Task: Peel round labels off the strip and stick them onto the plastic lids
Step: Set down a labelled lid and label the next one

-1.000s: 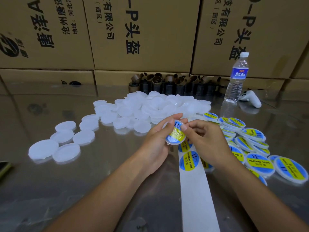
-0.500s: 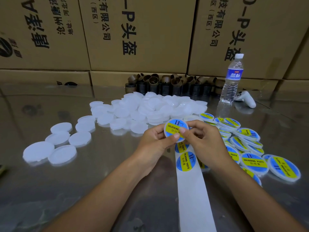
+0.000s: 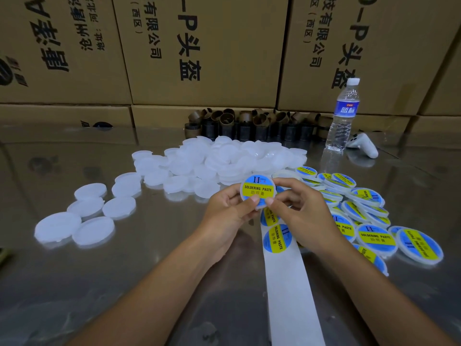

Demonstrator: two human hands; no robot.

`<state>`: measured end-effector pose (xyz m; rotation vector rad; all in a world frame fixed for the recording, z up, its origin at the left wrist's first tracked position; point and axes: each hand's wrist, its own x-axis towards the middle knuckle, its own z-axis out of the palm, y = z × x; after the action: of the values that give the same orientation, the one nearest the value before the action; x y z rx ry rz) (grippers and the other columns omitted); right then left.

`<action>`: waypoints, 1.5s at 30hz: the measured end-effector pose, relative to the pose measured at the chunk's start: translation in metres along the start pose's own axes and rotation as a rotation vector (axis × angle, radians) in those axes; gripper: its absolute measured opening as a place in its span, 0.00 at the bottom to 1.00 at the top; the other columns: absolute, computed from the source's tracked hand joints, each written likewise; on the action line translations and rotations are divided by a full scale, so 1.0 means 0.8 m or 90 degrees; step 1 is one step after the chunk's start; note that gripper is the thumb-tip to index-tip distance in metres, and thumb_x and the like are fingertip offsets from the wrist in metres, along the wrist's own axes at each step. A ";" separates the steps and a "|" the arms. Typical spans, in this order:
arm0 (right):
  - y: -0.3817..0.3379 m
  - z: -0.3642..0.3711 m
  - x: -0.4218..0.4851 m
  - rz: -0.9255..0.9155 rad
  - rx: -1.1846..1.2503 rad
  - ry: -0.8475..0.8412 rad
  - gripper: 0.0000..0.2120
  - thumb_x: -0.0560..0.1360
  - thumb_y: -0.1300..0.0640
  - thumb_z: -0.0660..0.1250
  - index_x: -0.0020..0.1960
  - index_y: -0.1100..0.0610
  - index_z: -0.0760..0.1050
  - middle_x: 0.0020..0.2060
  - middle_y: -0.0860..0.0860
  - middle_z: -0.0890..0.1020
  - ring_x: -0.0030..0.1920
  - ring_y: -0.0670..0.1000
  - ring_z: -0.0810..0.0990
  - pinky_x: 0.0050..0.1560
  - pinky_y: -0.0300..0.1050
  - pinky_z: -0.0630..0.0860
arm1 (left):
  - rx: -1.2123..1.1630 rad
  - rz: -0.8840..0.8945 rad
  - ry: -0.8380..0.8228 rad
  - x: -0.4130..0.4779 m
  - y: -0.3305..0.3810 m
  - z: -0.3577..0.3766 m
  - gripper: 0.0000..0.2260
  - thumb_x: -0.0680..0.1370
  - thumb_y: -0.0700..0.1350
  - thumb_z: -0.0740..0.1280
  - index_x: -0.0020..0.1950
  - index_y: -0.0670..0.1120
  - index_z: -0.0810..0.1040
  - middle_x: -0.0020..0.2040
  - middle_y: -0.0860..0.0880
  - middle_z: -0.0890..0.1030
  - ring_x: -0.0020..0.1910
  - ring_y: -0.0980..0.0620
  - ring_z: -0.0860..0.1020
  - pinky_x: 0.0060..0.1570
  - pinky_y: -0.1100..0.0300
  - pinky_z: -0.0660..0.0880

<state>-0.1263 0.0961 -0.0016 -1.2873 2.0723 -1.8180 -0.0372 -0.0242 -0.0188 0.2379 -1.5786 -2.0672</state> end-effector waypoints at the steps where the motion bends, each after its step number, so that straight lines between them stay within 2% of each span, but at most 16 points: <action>1: 0.000 0.000 0.000 0.003 0.003 0.007 0.13 0.75 0.62 0.67 0.48 0.43 0.75 0.30 0.48 0.83 0.33 0.43 0.78 0.40 0.41 0.76 | 0.002 -0.001 0.003 0.000 0.000 0.000 0.09 0.77 0.37 0.66 0.56 0.43 0.79 0.49 0.46 0.85 0.46 0.54 0.83 0.44 0.64 0.78; 5: 0.000 0.000 -0.001 0.015 0.004 0.022 0.12 0.76 0.62 0.66 0.45 0.44 0.76 0.31 0.54 0.82 0.31 0.45 0.77 0.42 0.48 0.76 | 0.005 -0.005 0.007 0.000 0.000 0.002 0.09 0.77 0.35 0.66 0.55 0.44 0.79 0.45 0.49 0.85 0.42 0.56 0.82 0.38 0.67 0.76; 9: 0.000 -0.002 0.001 0.014 0.021 0.040 0.10 0.76 0.62 0.66 0.45 0.46 0.76 0.29 0.51 0.82 0.31 0.43 0.78 0.38 0.42 0.76 | 0.015 -0.007 0.009 0.000 0.002 0.003 0.09 0.77 0.38 0.67 0.56 0.45 0.79 0.48 0.47 0.85 0.43 0.55 0.83 0.39 0.66 0.76; 11: 0.002 -0.006 0.006 0.026 0.068 0.106 0.08 0.77 0.62 0.65 0.46 0.50 0.77 0.27 0.47 0.81 0.29 0.41 0.78 0.34 0.32 0.74 | 0.018 -0.015 0.035 0.002 0.004 0.001 0.09 0.77 0.38 0.67 0.56 0.46 0.79 0.48 0.48 0.84 0.44 0.55 0.82 0.42 0.64 0.78; 14: 0.013 -0.025 0.017 0.065 0.091 0.283 0.06 0.78 0.60 0.63 0.53 0.54 0.76 0.29 0.46 0.79 0.27 0.40 0.75 0.30 0.30 0.71 | 0.053 -0.004 0.132 0.010 0.011 -0.009 0.08 0.77 0.37 0.67 0.50 0.50 0.80 0.45 0.50 0.82 0.43 0.55 0.80 0.47 0.62 0.78; 16: 0.026 -0.039 0.022 0.099 0.047 0.390 0.07 0.79 0.57 0.62 0.56 0.54 0.76 0.33 0.48 0.78 0.33 0.46 0.78 0.36 0.37 0.76 | 0.152 0.028 0.202 0.017 0.013 -0.021 0.08 0.77 0.37 0.67 0.47 0.51 0.79 0.44 0.49 0.81 0.41 0.54 0.77 0.48 0.64 0.75; 18: 0.037 -0.049 0.026 0.146 0.005 0.456 0.09 0.79 0.56 0.61 0.56 0.56 0.76 0.34 0.51 0.77 0.43 0.57 0.80 0.50 0.53 0.78 | 0.263 0.077 0.267 0.023 0.016 -0.033 0.09 0.77 0.35 0.65 0.47 0.49 0.78 0.42 0.52 0.78 0.39 0.57 0.75 0.41 0.73 0.72; 20: 0.043 -0.053 0.027 0.188 -0.018 0.484 0.09 0.78 0.56 0.62 0.56 0.57 0.76 0.31 0.50 0.77 0.47 0.61 0.81 0.53 0.58 0.76 | 0.387 0.115 0.304 0.028 0.016 -0.046 0.09 0.77 0.33 0.64 0.50 0.45 0.79 0.43 0.52 0.78 0.40 0.57 0.75 0.40 0.76 0.70; 25: 0.045 -0.053 0.026 0.232 -0.023 0.481 0.14 0.77 0.57 0.64 0.61 0.60 0.74 0.30 0.51 0.78 0.46 0.60 0.82 0.56 0.56 0.76 | 0.654 0.062 0.278 0.035 0.004 -0.070 0.14 0.78 0.38 0.65 0.64 0.45 0.76 0.65 0.46 0.73 0.64 0.47 0.70 0.63 0.60 0.64; 29: 0.041 -0.052 0.027 0.225 -0.013 0.478 0.14 0.77 0.57 0.63 0.60 0.58 0.75 0.37 0.54 0.81 0.50 0.60 0.81 0.57 0.58 0.75 | 0.747 0.008 0.199 0.034 -0.001 -0.074 0.18 0.80 0.42 0.63 0.70 0.45 0.71 0.73 0.48 0.68 0.73 0.46 0.61 0.69 0.59 0.57; 31: 0.036 -0.050 0.026 0.197 -0.016 0.488 0.10 0.76 0.57 0.63 0.57 0.55 0.76 0.45 0.55 0.81 0.50 0.60 0.81 0.55 0.56 0.76 | 0.812 -0.007 0.176 0.032 -0.003 -0.076 0.19 0.80 0.44 0.62 0.71 0.46 0.71 0.72 0.48 0.69 0.73 0.46 0.62 0.71 0.55 0.59; 34: 0.028 -0.044 0.023 0.147 -0.030 0.469 0.05 0.76 0.58 0.64 0.50 0.50 0.74 0.43 0.48 0.78 0.51 0.58 0.80 0.54 0.55 0.76 | 0.920 0.020 0.189 0.026 -0.001 -0.073 0.16 0.80 0.48 0.62 0.68 0.50 0.74 0.68 0.50 0.75 0.69 0.46 0.68 0.68 0.54 0.62; 38: 0.021 -0.037 0.019 0.121 -0.030 0.416 0.05 0.76 0.59 0.63 0.49 0.49 0.73 0.39 0.42 0.76 0.51 0.57 0.80 0.56 0.57 0.75 | 0.945 0.097 0.240 0.019 0.006 -0.067 0.07 0.78 0.48 0.65 0.51 0.51 0.81 0.52 0.52 0.82 0.57 0.48 0.74 0.55 0.56 0.65; 41: 0.017 -0.034 0.017 0.105 -0.027 0.403 0.06 0.76 0.60 0.63 0.49 0.50 0.74 0.39 0.44 0.76 0.47 0.58 0.80 0.53 0.54 0.76 | 0.970 0.096 0.236 0.019 0.009 -0.066 0.06 0.78 0.46 0.65 0.44 0.50 0.80 0.49 0.51 0.80 0.54 0.48 0.74 0.50 0.58 0.61; 43: 0.015 -0.032 0.015 0.089 -0.026 0.390 0.06 0.76 0.61 0.63 0.48 0.50 0.74 0.38 0.44 0.76 0.45 0.57 0.80 0.49 0.51 0.75 | 0.944 0.100 0.210 0.020 0.010 -0.063 0.07 0.79 0.44 0.64 0.41 0.50 0.77 0.48 0.51 0.78 0.53 0.49 0.72 0.50 0.58 0.60; 45: 0.012 -0.028 0.013 0.063 -0.021 0.364 0.07 0.76 0.62 0.63 0.48 0.50 0.75 0.37 0.45 0.77 0.41 0.55 0.79 0.44 0.42 0.75 | 0.788 0.100 0.165 0.020 0.013 -0.057 0.09 0.79 0.43 0.64 0.39 0.50 0.74 0.43 0.54 0.76 0.47 0.53 0.72 0.47 0.60 0.63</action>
<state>-0.1509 0.1063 0.0014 -0.6968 2.3756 -2.3107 -0.0274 -0.0726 -0.0200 0.7268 -2.3654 -0.6596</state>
